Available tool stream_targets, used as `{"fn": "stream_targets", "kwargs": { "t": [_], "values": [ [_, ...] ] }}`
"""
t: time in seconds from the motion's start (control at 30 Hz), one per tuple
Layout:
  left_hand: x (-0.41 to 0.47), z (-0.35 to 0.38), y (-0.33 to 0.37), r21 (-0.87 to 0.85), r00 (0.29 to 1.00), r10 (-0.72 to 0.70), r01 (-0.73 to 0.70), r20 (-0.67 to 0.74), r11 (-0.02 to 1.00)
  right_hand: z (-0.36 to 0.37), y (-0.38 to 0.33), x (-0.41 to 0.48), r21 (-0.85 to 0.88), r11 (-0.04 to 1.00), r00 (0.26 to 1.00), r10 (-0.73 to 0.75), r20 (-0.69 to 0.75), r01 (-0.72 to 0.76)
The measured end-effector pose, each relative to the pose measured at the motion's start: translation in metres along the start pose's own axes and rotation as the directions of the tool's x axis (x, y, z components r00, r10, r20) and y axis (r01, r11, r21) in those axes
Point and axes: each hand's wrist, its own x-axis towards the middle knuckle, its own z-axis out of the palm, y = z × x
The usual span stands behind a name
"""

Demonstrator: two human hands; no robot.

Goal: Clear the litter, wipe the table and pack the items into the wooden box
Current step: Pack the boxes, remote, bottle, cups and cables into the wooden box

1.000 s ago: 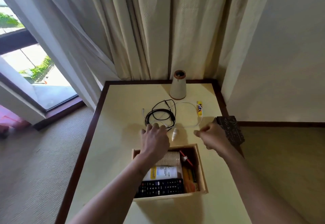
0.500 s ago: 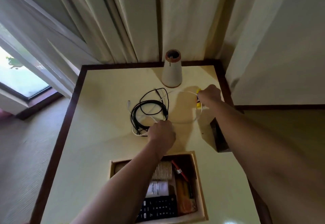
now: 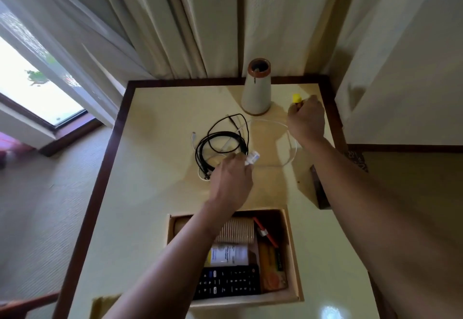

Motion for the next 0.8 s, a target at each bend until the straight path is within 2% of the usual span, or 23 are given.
{"fn": "stream_targets", "kwargs": {
  "t": [0.07, 0.13, 0.33, 0.47, 0.57, 0.7, 0.8],
  "values": [
    [-0.017, -0.015, 0.0, -0.067, 0.996, 0.045, -0.051, -0.077, 0.997, -0.024, -0.013, -0.033, 0.18, 0.98, 0.996, -0.081, -0.047, 0.088],
    [-0.042, -0.033, 0.002, -0.11, 0.992, 0.045, -0.058, -0.117, 0.992, -0.051, -0.02, -0.082, 0.352, 0.929, 0.993, -0.116, -0.015, 0.113],
    [-0.12, -0.066, -0.004, -0.153, 0.996, -0.029, 0.016, -0.082, 0.988, -0.114, 0.009, -0.232, 0.514, 0.853, 0.956, -0.221, 0.194, 0.093],
    [-0.153, -0.07, -0.009, -0.112, 1.0, -0.015, 0.016, 0.006, 0.994, -0.118, 0.043, -0.286, 0.483, 0.869, 0.926, -0.266, 0.267, 0.11],
    [-0.164, -0.068, -0.007, -0.087, 0.999, 0.008, -0.004, 0.048, 0.996, -0.107, 0.059, -0.296, 0.412, 0.891, 0.903, -0.324, 0.283, 0.191],
    [-0.164, -0.063, -0.003, 0.007, 0.992, 0.09, -0.091, 0.087, 0.996, -0.096, 0.077, -0.29, 0.26, 0.896, 0.889, -0.414, 0.196, 0.36],
    [-0.157, -0.058, 0.006, 0.057, 0.976, 0.176, -0.184, 0.127, 0.981, -0.095, 0.084, -0.283, 0.179, 0.889, 0.885, -0.446, 0.135, 0.421]
  ]
}}
